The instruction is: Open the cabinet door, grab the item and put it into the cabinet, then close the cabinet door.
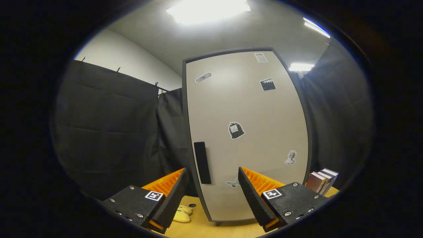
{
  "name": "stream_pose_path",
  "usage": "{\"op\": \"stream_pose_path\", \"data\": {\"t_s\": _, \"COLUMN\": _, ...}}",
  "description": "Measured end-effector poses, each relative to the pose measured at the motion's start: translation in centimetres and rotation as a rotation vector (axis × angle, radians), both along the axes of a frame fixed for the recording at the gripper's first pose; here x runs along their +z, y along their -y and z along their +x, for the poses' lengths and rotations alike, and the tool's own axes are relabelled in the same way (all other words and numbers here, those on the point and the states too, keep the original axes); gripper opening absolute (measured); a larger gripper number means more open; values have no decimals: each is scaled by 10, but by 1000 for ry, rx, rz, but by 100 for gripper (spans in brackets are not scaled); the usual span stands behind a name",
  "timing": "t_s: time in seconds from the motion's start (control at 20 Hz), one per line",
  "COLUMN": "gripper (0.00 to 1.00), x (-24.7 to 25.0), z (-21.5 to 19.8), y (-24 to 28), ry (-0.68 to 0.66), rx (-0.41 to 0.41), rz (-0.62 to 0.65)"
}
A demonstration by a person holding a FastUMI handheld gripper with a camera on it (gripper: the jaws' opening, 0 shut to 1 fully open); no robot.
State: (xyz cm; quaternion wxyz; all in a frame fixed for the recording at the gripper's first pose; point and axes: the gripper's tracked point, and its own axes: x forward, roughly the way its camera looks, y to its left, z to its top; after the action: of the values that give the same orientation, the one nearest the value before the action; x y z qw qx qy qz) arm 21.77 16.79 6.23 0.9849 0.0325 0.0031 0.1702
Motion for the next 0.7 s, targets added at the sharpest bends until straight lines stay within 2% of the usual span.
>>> {"op": "stream_pose_path", "data": {"t_s": 0.55, "gripper": 93, "x": -23, "z": 74, "y": -51, "ry": -38, "rx": 13, "rz": -113}}
{"op": "stream_pose_path", "data": {"t_s": 0.7, "gripper": 87, "x": -29, "z": 96, "y": -54, "ry": -64, "rx": -15, "rz": -117}}
